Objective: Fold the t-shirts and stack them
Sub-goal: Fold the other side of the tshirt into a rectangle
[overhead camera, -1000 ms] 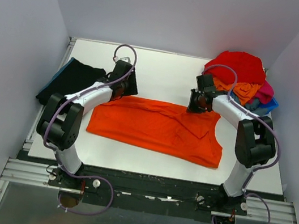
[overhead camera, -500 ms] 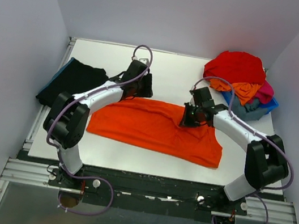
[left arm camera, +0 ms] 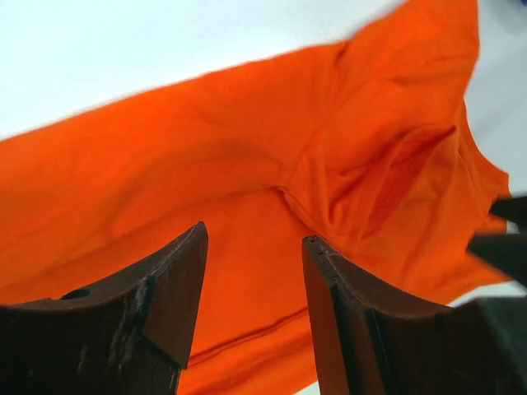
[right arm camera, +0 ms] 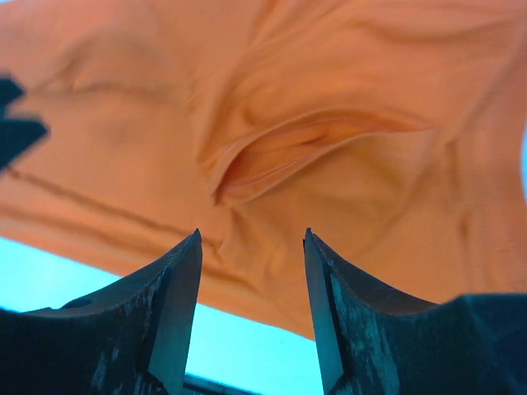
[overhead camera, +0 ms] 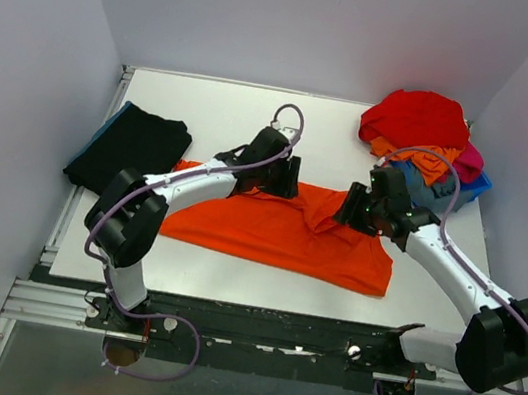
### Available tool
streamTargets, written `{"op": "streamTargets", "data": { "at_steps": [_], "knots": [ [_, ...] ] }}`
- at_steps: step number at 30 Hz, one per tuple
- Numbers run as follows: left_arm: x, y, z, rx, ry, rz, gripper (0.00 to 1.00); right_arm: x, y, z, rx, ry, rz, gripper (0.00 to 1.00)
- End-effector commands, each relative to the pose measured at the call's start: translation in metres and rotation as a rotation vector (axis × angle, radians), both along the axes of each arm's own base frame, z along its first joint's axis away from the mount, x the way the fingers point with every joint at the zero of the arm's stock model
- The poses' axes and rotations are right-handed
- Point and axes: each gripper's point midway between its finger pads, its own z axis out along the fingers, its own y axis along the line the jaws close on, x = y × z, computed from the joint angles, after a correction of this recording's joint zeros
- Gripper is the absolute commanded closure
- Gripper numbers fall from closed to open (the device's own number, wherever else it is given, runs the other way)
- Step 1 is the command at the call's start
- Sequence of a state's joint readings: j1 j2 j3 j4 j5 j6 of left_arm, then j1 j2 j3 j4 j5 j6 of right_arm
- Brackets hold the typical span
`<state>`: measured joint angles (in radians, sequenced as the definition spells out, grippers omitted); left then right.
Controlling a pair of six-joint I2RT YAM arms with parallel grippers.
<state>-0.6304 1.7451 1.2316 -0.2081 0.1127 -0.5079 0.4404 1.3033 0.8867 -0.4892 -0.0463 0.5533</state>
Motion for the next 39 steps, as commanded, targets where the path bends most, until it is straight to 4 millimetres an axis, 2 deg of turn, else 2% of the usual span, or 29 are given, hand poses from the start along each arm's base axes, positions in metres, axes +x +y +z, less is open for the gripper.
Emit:
{"op": "streamTargets", "data": {
  "at_steps": [1, 6, 8, 11, 22, 27, 29, 31, 32, 33, 39],
  "knots": [
    [-0.027, -0.028, 0.000, -0.009, -0.024, -0.115, 0.37, 0.015, -0.055, -0.007, -0.130, -0.011, -0.178, 0.42],
    [-0.045, -0.051, -0.009, 0.015, -0.026, -0.191, 0.35, 0.030, -0.083, -0.012, -0.146, 0.007, -0.244, 0.44],
    [-0.048, -0.059, -0.012, 0.028, -0.028, -0.213, 0.35, 0.032, -0.087, -0.011, -0.142, -0.004, -0.256, 0.44],
    [-0.050, -0.070, -0.015, 0.041, -0.029, -0.244, 0.41, 0.032, -0.089, -0.011, -0.140, -0.012, -0.262, 0.44],
    [-0.048, -0.107, -0.040, 0.119, -0.014, -0.330, 0.41, 0.035, -0.091, -0.013, -0.119, -0.011, -0.272, 0.44],
    [-0.052, -0.119, -0.051, 0.112, 0.007, -0.381, 0.47, 0.039, -0.091, -0.013, -0.113, -0.012, -0.276, 0.44],
    [-0.057, -0.120, -0.057, 0.106, 0.021, -0.403, 0.53, 0.040, -0.091, -0.014, -0.110, -0.009, -0.276, 0.44],
    [-0.061, -0.120, -0.057, 0.096, 0.019, -0.420, 0.67, 0.040, -0.091, -0.015, -0.104, -0.007, -0.278, 0.44],
    [-0.062, -0.117, -0.058, 0.098, 0.017, -0.421, 0.77, 0.041, -0.091, -0.015, -0.102, -0.008, -0.278, 0.44],
    [-0.066, -0.112, -0.053, 0.091, -0.004, -0.422, 0.99, 0.041, -0.089, -0.019, -0.091, -0.002, -0.272, 0.44],
    [-0.078, -0.098, -0.045, 0.110, -0.042, -0.468, 1.00, 0.047, -0.073, -0.027, -0.038, 0.041, -0.213, 0.44]
  ]
}}
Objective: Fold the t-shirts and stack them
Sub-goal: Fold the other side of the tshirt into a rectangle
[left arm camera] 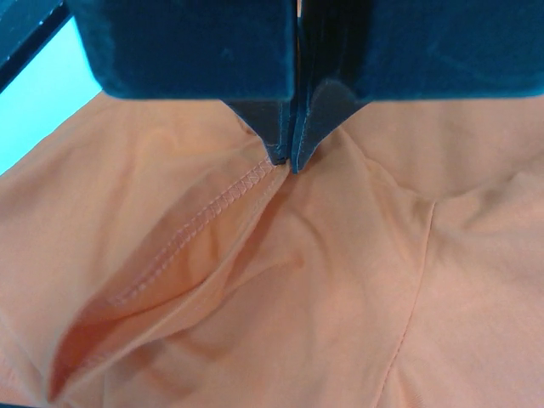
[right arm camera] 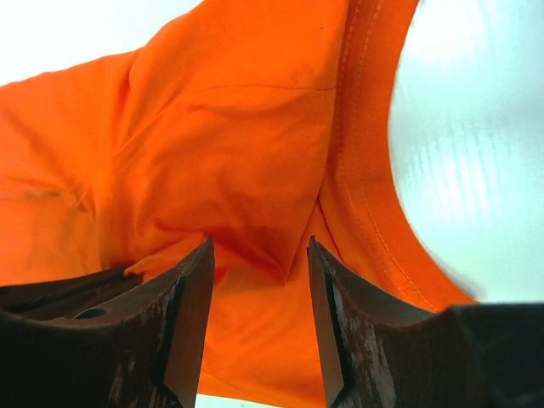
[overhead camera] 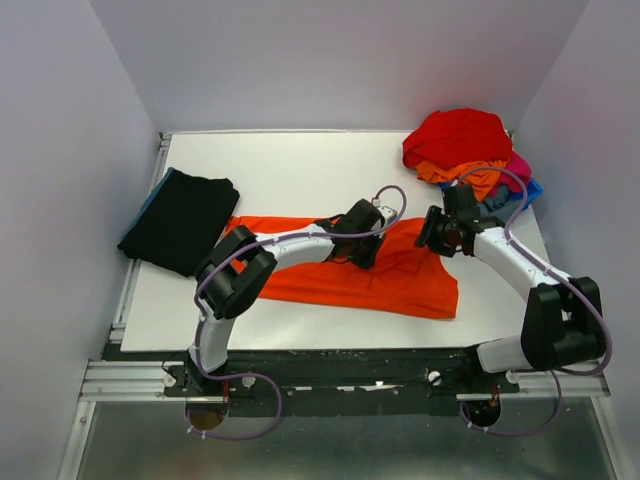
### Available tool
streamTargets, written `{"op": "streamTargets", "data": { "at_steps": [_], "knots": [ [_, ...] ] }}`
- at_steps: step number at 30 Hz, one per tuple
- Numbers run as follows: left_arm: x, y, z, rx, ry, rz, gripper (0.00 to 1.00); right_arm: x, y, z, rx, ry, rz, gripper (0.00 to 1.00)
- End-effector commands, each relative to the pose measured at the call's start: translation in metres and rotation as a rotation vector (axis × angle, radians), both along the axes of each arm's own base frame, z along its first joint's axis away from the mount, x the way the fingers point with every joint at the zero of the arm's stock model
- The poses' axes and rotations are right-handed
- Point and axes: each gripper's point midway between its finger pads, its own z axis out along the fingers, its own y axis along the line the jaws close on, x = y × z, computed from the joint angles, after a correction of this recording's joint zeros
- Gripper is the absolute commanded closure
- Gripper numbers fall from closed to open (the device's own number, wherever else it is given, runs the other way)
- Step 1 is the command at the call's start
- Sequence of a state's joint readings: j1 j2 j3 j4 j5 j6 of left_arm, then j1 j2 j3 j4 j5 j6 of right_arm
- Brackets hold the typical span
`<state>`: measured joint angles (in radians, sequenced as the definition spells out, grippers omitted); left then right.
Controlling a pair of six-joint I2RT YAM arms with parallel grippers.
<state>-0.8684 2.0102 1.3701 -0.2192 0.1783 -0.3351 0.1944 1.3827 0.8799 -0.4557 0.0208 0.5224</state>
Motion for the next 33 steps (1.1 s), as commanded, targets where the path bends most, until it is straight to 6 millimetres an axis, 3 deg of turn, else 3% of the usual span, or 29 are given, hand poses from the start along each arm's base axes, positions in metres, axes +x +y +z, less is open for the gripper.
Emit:
{"op": "streamTargets", "data": {
  "at_steps": [1, 7, 11, 16, 22, 24, 26, 28, 33],
  "knots": [
    [-0.011, 0.005, 0.025, -0.013, -0.063, -0.070, 1.00, 0.010, 0.013, -0.002, 0.048, 0.012, 0.053, 0.44],
    [-0.016, 0.017, 0.017, 0.040, -0.072, -0.092, 1.00, 0.012, 0.031, -0.006, 0.121, 0.055, 0.127, 0.45],
    [-0.016, 0.018, 0.015, 0.055, -0.075, -0.098, 1.00, -0.015, 0.047, -0.019, 0.225, 0.090, 0.173, 0.48],
    [-0.012, 0.021, 0.017, 0.081, -0.094, -0.098, 0.99, -0.068, 0.056, -0.047, 0.330, 0.161, 0.185, 0.57],
    [-0.006, 0.026, 0.025, 0.117, -0.131, -0.098, 0.99, -0.091, 0.052, -0.043, 0.337, 0.151, 0.187, 0.63],
    [-0.008, 0.027, 0.026, 0.114, -0.129, -0.098, 0.93, -0.087, 0.043, -0.036, 0.284, 0.121, 0.166, 0.58],
    [-0.010, 0.026, 0.027, 0.098, -0.120, -0.101, 0.73, -0.083, 0.037, -0.029, 0.250, 0.101, 0.145, 0.52],
    [-0.012, 0.026, 0.027, 0.089, -0.112, -0.096, 0.63, -0.081, 0.037, -0.024, 0.250, 0.093, 0.138, 0.50],
    [-0.006, 0.031, 0.045, 0.051, -0.143, -0.031, 0.52, -0.086, 0.044, -0.029, 0.304, 0.098, 0.128, 0.47]
  ]
}}
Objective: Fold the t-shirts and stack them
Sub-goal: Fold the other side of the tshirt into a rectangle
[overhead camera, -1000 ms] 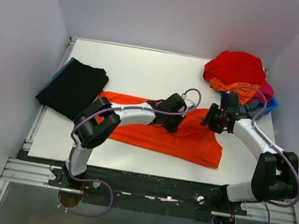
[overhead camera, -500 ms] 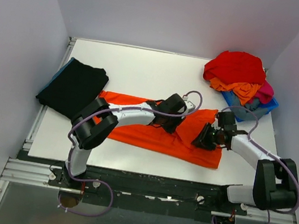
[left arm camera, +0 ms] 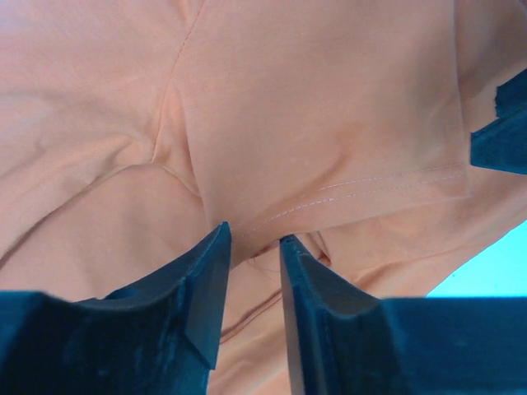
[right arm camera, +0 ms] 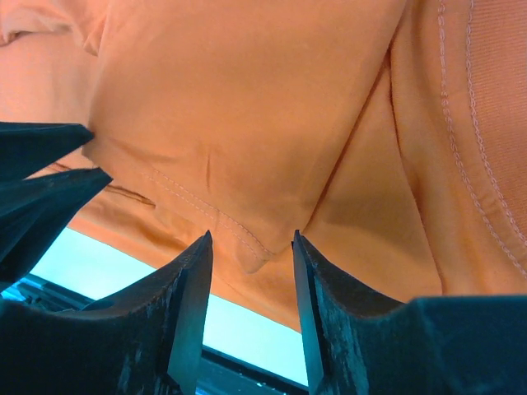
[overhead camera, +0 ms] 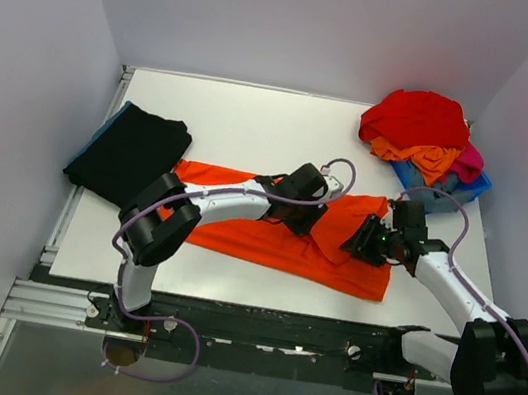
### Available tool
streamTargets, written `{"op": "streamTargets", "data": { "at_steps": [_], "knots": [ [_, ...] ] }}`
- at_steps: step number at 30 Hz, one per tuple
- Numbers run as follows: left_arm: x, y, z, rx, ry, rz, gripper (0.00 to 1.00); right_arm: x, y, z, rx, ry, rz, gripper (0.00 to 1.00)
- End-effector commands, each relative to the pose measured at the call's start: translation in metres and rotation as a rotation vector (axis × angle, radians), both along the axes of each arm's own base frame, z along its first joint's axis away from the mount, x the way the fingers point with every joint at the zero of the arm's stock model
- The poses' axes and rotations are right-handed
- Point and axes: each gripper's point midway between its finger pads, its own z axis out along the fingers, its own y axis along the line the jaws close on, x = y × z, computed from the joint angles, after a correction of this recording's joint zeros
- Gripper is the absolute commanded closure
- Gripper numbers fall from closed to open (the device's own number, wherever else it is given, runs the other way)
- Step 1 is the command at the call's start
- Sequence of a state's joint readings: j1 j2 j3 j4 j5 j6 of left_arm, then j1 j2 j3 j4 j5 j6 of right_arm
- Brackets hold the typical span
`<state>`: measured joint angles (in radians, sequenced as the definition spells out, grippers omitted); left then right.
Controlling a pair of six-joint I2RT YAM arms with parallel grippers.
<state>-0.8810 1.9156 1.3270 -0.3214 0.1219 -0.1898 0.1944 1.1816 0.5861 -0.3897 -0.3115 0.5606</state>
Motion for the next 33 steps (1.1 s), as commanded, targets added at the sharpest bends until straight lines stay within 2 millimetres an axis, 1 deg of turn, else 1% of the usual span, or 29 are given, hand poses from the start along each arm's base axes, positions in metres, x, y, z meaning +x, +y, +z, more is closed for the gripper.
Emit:
{"op": "streamTargets", "data": {
  "at_steps": [1, 3, 5, 8, 10, 13, 15, 18, 19, 20, 21, 23, 24, 25, 28, 29, 33],
  "knots": [
    [0.008, 0.006, 0.038, -0.080, -0.061, 0.076, 0.50, -0.006, 0.002, -0.004, 0.030, 0.019, -0.027, 0.47],
    [0.015, 0.016, 0.047, -0.117, -0.058, 0.128, 0.46, -0.010, 0.006, -0.009, 0.050, 0.034, -0.025, 0.47],
    [0.024, 0.030, 0.055, -0.150, -0.051, 0.201, 0.42, -0.013, 0.007, -0.013, 0.062, 0.048, -0.026, 0.46],
    [0.040, 0.059, 0.066, -0.218, -0.048, 0.324, 0.38, -0.014, 0.009, -0.017, 0.068, 0.058, -0.028, 0.46],
    [0.050, 0.082, 0.071, -0.255, -0.056, 0.425, 0.35, -0.015, 0.011, -0.019, 0.077, 0.068, -0.025, 0.46],
    [0.064, 0.127, 0.075, -0.272, -0.084, 0.635, 0.32, -0.016, 0.014, -0.023, 0.094, 0.079, -0.023, 0.47],
    [0.072, 0.165, 0.078, -0.263, -0.122, 0.799, 0.32, -0.017, 0.018, -0.025, 0.110, 0.086, -0.018, 0.46],
    [0.079, 0.214, 0.083, -0.291, -0.150, 0.989, 0.32, -0.017, 0.022, -0.028, 0.122, 0.096, -0.013, 0.47],
    [0.079, 0.226, 0.088, -0.323, -0.156, 1.035, 0.33, -0.017, 0.024, -0.028, 0.127, 0.101, -0.011, 0.48],
    [0.080, 0.238, 0.087, -0.339, -0.157, 1.085, 0.34, -0.018, 0.025, -0.029, 0.134, 0.105, -0.011, 0.49],
    [0.080, 0.249, 0.088, -0.361, -0.160, 1.137, 0.35, -0.018, 0.027, -0.028, 0.143, 0.105, -0.005, 0.51],
    [0.078, 0.270, 0.093, -0.406, -0.179, 1.237, 0.37, -0.017, 0.028, -0.025, 0.153, 0.099, -0.006, 0.60],
    [0.077, 0.278, 0.093, -0.423, -0.185, 1.273, 0.38, -0.016, 0.028, -0.022, 0.153, 0.089, -0.007, 0.68],
    [0.078, 0.287, 0.094, -0.440, -0.196, 1.315, 0.39, -0.015, 0.026, -0.019, 0.141, 0.083, -0.012, 0.79],
    [0.077, 0.311, 0.090, -0.451, -0.195, 1.429, 0.43, -0.010, 0.021, -0.004, 0.109, 0.058, -0.025, 0.98],
    [0.078, 0.316, 0.088, -0.450, -0.186, 1.456, 0.44, -0.009, 0.020, 0.001, 0.103, 0.051, -0.025, 0.99],
    [0.083, 0.335, 0.075, -0.404, -0.132, 1.544, 0.45, -0.009, 0.016, 0.021, 0.092, 0.009, -0.033, 0.99]
  ]
}}
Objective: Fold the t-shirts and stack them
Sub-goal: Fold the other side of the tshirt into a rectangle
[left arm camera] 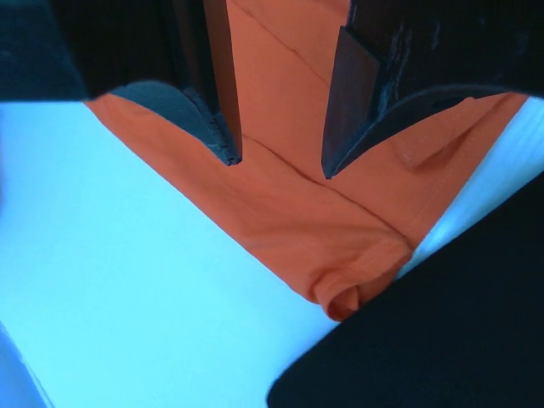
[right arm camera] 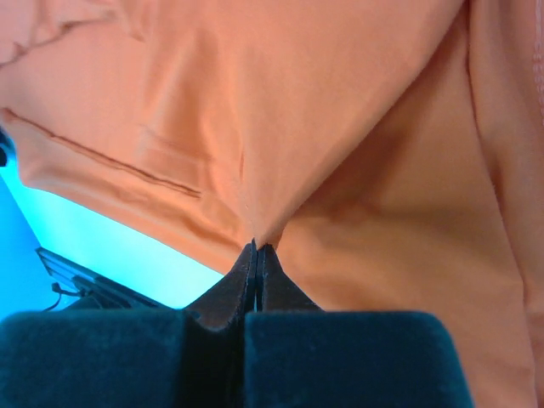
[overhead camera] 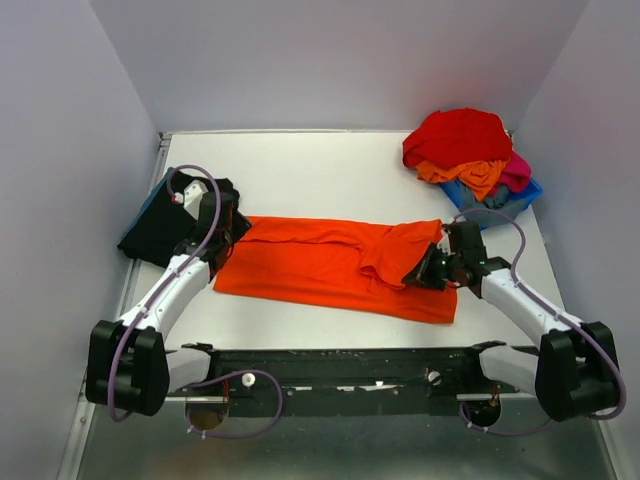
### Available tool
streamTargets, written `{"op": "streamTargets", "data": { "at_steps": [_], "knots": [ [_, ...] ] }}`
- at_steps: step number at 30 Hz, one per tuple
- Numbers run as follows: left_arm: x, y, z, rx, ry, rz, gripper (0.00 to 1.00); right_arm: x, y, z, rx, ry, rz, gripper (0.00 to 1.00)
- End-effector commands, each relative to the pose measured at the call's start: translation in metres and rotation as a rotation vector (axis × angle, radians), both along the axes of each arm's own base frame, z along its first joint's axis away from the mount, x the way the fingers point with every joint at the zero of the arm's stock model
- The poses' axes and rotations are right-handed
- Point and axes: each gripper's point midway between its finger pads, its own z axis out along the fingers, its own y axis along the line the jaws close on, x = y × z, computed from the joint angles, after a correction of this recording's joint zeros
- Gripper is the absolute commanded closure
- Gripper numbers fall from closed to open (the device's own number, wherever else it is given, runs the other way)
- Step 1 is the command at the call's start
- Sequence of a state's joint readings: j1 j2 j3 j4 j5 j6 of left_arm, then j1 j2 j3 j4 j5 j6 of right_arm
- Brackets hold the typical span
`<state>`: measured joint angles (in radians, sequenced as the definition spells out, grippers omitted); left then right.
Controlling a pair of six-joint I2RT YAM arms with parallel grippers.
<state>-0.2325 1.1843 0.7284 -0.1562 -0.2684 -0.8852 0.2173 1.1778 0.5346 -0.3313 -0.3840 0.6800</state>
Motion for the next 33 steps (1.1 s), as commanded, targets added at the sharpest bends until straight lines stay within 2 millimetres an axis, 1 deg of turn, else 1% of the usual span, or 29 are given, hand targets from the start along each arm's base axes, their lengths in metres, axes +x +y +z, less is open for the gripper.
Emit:
{"op": "streamTargets", "data": {
  "at_steps": [1, 5, 7, 11, 14, 16, 23, 29, 33],
  "knots": [
    [0.009, 0.026, -0.011, -0.041, 0.058, 0.137, 0.45, 0.001, -0.003, 0.028, -0.020, -0.052, -0.005, 0.99],
    [0.013, 0.034, -0.029, -0.051, 0.119, 0.158, 0.45, -0.002, -0.008, 0.045, -0.036, -0.083, -0.014, 0.99],
    [0.012, 0.037, -0.038, -0.051, 0.138, 0.173, 0.45, -0.004, -0.011, 0.048, -0.049, -0.091, -0.019, 0.99],
    [0.010, 0.046, -0.052, -0.050, 0.172, 0.227, 0.49, -0.010, -0.014, 0.046, -0.056, -0.085, -0.026, 0.99],
    [0.010, 0.053, -0.059, -0.047, 0.192, 0.264, 0.51, -0.013, -0.018, 0.042, -0.075, -0.082, -0.035, 0.99],
    [0.012, 0.054, -0.063, -0.041, 0.204, 0.270, 0.52, -0.014, -0.019, 0.040, -0.080, -0.077, -0.038, 0.99],
    [0.017, 0.060, -0.091, -0.043, 0.276, 0.295, 0.54, -0.016, -0.019, 0.035, -0.080, -0.067, -0.043, 0.99],
    [0.028, 0.061, -0.100, -0.032, 0.279, 0.302, 0.55, -0.015, -0.017, 0.037, -0.068, -0.069, -0.036, 0.99],
    [0.035, 0.060, -0.098, -0.041, 0.262, 0.290, 0.55, -0.016, -0.016, 0.036, -0.067, -0.066, -0.033, 0.99]
  ]
}}
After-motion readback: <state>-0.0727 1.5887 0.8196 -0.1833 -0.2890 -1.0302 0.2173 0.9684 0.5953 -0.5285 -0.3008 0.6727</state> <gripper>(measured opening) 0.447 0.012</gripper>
